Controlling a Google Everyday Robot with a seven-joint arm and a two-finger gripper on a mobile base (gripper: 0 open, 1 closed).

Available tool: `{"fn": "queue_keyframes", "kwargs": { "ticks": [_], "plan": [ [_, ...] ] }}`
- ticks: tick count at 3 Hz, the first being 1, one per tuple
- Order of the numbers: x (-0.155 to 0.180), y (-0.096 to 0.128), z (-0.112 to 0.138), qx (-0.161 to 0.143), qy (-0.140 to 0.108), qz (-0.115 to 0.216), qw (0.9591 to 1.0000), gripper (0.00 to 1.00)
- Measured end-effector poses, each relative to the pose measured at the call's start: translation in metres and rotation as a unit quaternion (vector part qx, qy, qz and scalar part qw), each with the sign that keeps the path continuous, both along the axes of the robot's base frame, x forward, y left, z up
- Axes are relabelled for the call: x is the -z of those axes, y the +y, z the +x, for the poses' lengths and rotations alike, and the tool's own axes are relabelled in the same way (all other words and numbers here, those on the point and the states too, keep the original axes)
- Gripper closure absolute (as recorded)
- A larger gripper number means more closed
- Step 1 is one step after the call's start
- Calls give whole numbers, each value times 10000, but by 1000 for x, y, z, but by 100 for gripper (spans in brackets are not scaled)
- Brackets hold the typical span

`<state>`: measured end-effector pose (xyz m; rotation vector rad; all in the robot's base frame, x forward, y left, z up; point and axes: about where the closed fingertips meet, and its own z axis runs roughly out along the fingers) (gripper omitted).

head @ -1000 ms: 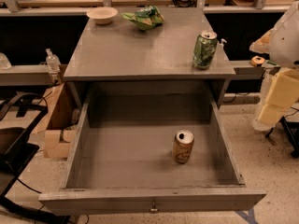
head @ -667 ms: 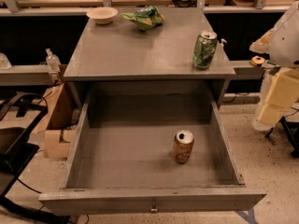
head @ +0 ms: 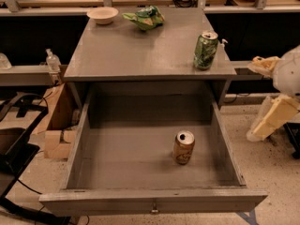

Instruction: Pick orange can from top drawer and place on counter

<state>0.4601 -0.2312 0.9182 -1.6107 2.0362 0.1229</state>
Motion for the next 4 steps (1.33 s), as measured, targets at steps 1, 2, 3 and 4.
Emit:
{"fn": "queue_keyframes", "kwargs": {
  "ticks": [1,2,3,4],
  "plan": [
    [50,-5,32,-295,-585,1372,9884,0],
    [78,-8,32,-760,-885,1828,9762,0],
    [83,-7,33,-1011,-1045,1725,9742,0],
    [83,-7,33,-1011,-1044,1723,9743,0]
  ]
}}
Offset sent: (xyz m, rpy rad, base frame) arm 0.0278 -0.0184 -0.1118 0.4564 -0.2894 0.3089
